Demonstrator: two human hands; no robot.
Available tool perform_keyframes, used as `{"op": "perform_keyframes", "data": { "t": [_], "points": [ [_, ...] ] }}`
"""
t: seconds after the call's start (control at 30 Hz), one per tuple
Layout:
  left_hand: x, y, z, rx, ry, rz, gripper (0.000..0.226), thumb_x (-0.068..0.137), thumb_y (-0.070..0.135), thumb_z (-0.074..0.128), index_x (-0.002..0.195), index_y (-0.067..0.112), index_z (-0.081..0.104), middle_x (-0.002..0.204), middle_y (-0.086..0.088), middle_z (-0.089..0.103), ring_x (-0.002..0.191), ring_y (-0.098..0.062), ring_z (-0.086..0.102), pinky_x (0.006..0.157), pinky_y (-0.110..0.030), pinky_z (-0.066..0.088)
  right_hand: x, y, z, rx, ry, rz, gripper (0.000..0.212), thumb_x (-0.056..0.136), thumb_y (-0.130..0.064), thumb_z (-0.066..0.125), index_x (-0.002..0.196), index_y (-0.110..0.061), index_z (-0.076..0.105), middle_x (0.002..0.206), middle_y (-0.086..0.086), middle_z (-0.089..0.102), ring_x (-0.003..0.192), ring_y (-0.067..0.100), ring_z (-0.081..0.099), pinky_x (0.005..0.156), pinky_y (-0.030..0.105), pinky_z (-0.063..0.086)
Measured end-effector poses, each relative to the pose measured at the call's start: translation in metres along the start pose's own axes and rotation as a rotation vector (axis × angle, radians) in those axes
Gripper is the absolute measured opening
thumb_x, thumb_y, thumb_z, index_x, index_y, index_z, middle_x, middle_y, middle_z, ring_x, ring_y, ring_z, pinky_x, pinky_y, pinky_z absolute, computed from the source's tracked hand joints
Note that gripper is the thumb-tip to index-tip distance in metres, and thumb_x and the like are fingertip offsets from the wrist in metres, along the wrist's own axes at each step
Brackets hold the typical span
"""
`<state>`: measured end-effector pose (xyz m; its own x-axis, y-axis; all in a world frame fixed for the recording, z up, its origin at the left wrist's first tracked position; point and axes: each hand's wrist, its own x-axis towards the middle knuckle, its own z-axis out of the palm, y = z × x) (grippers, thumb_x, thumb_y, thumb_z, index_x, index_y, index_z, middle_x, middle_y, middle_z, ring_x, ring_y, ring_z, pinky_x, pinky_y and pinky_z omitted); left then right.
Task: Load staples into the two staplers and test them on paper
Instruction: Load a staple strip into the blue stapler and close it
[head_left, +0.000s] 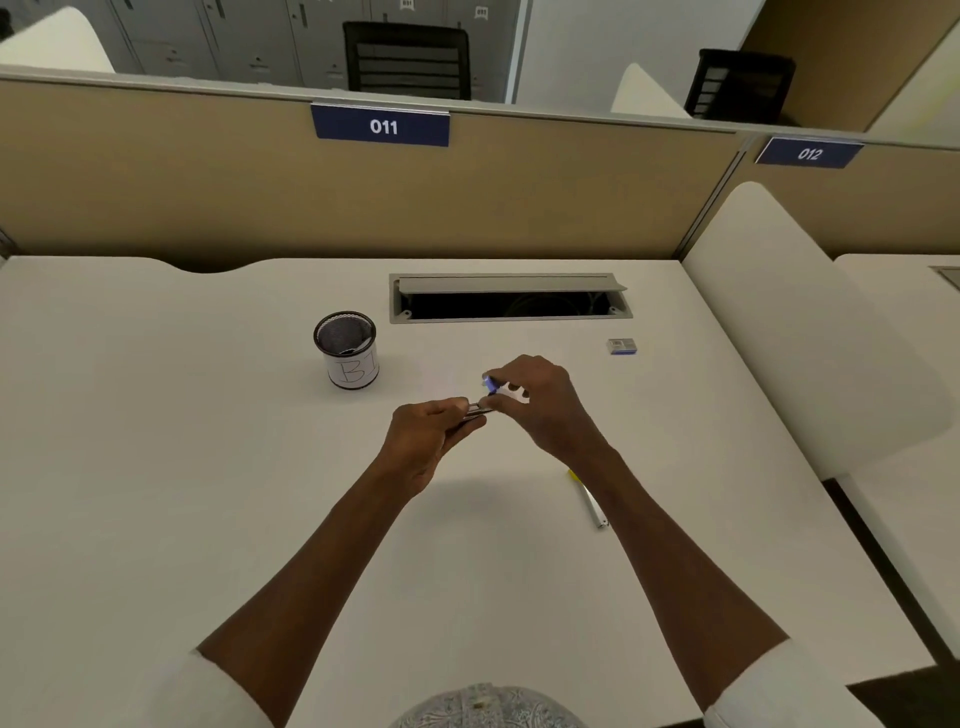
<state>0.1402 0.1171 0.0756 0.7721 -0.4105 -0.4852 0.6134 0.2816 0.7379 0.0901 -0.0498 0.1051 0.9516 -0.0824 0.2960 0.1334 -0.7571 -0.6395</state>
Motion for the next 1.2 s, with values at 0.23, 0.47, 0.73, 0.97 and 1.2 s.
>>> {"op": "perform_keyframes", "data": {
  "t": [0.23,0.47,0.73,0.97,1.2],
  "points": [
    [-0.004,0.002,-0.007,0.166,-0.049,0.11,0.013,0.091,0.01,0.066,0.094,0.001,0.075,0.095,-0.019,0.075,0.088,-0.027,0.074,0.076,-0.024,0.058,0.007,-0.003,-0.013,0.286,-0.276,0.189,0.023,0.082,-0.018,0.075,0.105,-0.014,0.075,0.104,-0.004,0.072,0.095,0.004,0.064,0.085,0.023,0.051],
    [-0.003,0.01,-0.005,0.218,-0.068,0.172,0.028,0.09,0.037,0.065,0.1,0.013,0.075,0.097,-0.011,0.076,0.092,-0.019,0.073,0.075,-0.022,0.057,0.0,-0.008,-0.003,0.547,-0.326,0.389,0.05,0.073,-0.019,0.083,0.118,-0.026,0.061,0.096,-0.008,0.076,0.094,0.012,0.072,0.081,0.023,0.054],
    [-0.001,0.009,-0.014,0.105,-0.275,0.16,0.062,0.079,0.039,0.071,0.132,0.01,0.058,0.127,-0.009,0.066,0.118,-0.023,0.063,0.097,-0.034,0.053,-0.003,-0.012,0.013,0.459,-0.124,0.362,0.041,0.07,-0.02,0.085,0.108,-0.012,0.072,0.093,0.006,0.076,0.08,0.016,0.071,0.078,0.031,0.057],
    [0.007,0.009,-0.011,0.119,-0.216,0.22,0.042,0.079,0.027,0.073,0.118,0.011,0.067,0.115,-0.01,0.072,0.11,-0.023,0.068,0.089,-0.029,0.056,-0.01,-0.018,0.022,0.518,-0.014,0.391,0.024,0.076,-0.02,0.081,0.098,-0.012,0.075,0.081,0.002,0.074,0.072,0.011,0.067,0.071,0.027,0.056],
    [0.011,0.001,-0.008,0.164,-0.132,0.292,0.043,0.076,0.03,0.074,0.114,0.009,0.07,0.111,-0.009,0.073,0.108,-0.024,0.068,0.093,-0.032,0.054,-0.012,-0.021,0.031,0.499,0.064,0.442,0.024,0.079,-0.022,0.079,0.098,-0.008,0.076,0.08,0.005,0.073,0.07,0.017,0.065,0.074,0.04,0.057]
  ]
}}
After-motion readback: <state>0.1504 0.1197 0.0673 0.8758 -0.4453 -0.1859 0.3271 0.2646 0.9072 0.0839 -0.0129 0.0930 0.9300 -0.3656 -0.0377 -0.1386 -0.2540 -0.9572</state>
